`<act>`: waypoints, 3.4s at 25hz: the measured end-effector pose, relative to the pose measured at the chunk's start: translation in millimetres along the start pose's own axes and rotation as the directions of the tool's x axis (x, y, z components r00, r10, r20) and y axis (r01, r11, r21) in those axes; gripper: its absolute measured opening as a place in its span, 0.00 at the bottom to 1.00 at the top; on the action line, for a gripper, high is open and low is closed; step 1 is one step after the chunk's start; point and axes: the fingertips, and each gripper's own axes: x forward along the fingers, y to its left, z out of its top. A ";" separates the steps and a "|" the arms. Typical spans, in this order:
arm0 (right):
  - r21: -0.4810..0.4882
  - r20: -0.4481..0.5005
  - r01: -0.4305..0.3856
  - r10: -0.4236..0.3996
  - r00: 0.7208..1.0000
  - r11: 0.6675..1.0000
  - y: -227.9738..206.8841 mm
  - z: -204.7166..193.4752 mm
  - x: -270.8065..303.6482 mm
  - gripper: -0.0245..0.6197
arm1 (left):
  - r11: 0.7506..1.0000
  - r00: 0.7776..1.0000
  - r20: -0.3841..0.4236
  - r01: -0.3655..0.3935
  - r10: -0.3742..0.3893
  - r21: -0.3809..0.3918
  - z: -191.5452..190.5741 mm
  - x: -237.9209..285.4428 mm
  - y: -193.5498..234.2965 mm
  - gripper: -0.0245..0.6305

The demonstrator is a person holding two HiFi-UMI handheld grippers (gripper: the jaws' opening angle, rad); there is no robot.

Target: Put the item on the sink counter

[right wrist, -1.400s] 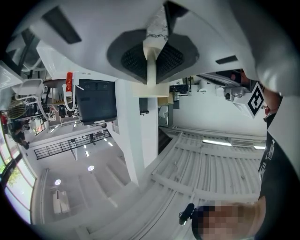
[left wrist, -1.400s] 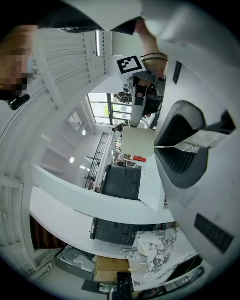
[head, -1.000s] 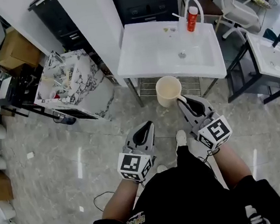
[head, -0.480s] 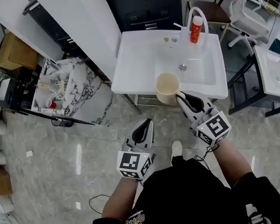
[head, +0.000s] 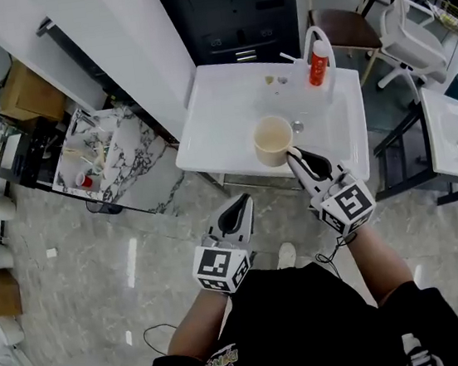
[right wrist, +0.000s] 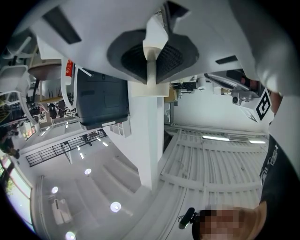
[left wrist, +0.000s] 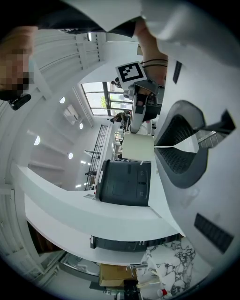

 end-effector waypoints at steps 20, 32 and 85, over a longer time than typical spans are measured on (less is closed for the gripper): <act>0.013 -0.006 0.083 -0.082 0.997 0.997 -52.0 -8.6 66.4 0.18 | 0.996 0.997 -0.013 0.081 -0.081 0.023 10.6 60.7 42.3 0.07; 0.018 -0.070 0.146 -0.144 0.987 0.989 -100.0 -45.5 166.6 0.18 | 0.992 0.990 -0.063 0.126 -0.125 0.019 5.1 107.2 123.9 0.07; 0.010 -0.229 0.340 -0.329 0.916 0.940 -246.9 -203.1 376.4 0.18 | 0.987 0.975 -0.160 0.145 -0.155 -0.069 -38.0 175.8 290.8 0.07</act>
